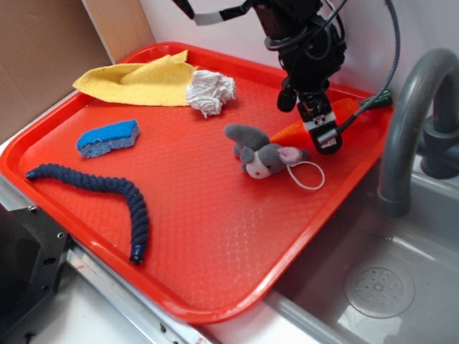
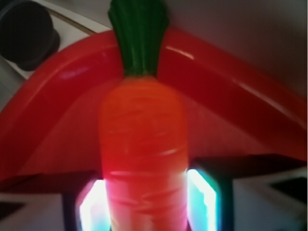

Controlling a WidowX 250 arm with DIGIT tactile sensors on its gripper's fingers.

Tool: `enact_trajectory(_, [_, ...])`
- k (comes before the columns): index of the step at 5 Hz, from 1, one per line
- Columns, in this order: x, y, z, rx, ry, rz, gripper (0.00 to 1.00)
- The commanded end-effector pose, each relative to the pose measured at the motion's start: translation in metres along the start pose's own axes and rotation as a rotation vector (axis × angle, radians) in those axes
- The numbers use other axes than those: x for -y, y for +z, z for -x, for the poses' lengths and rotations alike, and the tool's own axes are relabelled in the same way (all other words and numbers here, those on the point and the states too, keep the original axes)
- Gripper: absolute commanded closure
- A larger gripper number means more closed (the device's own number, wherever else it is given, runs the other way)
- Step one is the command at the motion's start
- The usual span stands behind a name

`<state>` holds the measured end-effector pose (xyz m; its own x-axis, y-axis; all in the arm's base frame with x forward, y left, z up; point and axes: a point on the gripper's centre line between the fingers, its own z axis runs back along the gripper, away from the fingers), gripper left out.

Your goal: Grab the carrot.

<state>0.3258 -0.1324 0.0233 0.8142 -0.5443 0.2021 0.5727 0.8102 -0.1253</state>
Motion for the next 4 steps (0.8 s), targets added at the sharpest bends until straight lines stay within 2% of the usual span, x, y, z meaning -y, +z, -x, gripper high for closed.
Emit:
enact_trajectory(1, [0.017,0.127,0.034,0.120,0.415,-0.146,1.00])
enact_trajectory(2, [0.018,0.179,0.062,0.161,0.577,-0.115,1.00])
enact_trajectory(4, [0.033,0.238,0.107,0.108,0.833,-0.179,1.00])
